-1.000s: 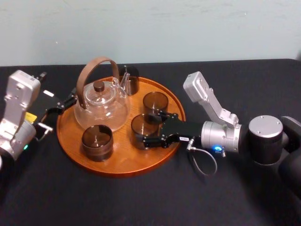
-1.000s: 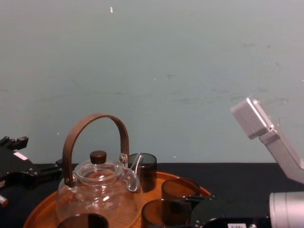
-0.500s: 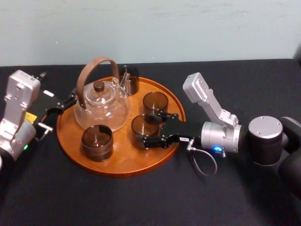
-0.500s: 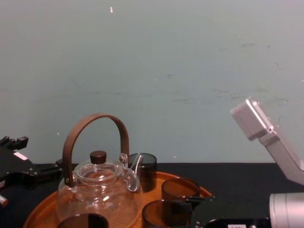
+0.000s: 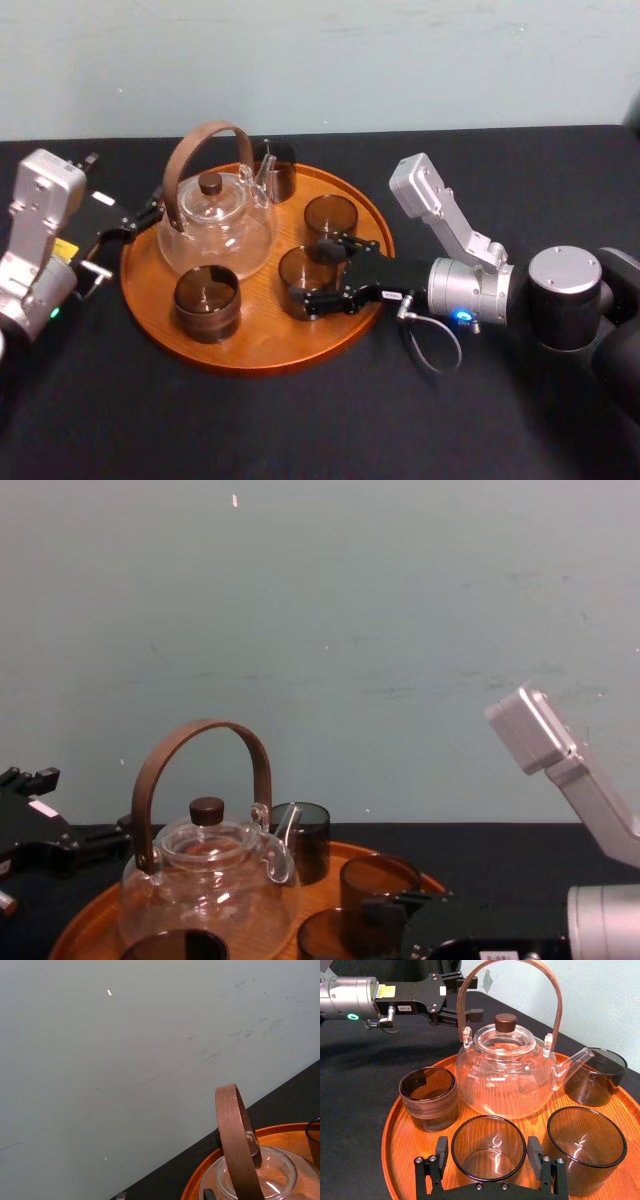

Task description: Pick up the glass from the table and place it on the tray.

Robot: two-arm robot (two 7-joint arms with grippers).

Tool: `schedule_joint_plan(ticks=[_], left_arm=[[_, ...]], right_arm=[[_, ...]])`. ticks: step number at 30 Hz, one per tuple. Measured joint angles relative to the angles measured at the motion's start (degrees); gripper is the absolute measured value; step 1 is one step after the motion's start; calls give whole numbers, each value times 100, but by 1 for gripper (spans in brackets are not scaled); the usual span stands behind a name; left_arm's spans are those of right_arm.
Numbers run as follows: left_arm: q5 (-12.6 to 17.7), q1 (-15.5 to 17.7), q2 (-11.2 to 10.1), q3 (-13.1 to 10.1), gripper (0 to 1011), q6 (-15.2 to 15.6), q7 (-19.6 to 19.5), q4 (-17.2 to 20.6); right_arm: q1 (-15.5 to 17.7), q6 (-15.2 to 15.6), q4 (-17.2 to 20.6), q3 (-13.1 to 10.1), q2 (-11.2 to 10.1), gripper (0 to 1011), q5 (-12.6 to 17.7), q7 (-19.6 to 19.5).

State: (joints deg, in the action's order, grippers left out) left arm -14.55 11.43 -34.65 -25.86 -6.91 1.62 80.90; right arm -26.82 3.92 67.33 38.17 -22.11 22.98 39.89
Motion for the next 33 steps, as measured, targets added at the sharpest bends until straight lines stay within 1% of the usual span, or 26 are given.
schedule_joint_plan(ticks=[10,13,20,24,25,28,29,33], left_arm=[[0,0,0,0,1002,0,0,0],[0,0,0,0,1002,0,0,0],[0,0,0,0,1001,0,0,0],[0,0,0,0,1001,0,0,0],[0,0,0,0,1001,0,0,0],[0,0,0,0,1001,0,0,0],[0,0,0,0,1001,0,0,0],[0,0,0,0,1001,0,0,0]], right_arm=[[1,4,2,-3,-3,1002,13,13],[43,11,64,-52,-64,1002,81,64],[298,38,425,-214,-390,1002,263,117],[471,39,638,-329,-583,1002,361,67],[548,38,730,-376,-663,1002,399,45],[648,33,841,-439,-769,1002,452,27],[725,26,922,-483,-848,1002,488,13],[903,-11,1093,-618,-1020,1002,592,-46]])
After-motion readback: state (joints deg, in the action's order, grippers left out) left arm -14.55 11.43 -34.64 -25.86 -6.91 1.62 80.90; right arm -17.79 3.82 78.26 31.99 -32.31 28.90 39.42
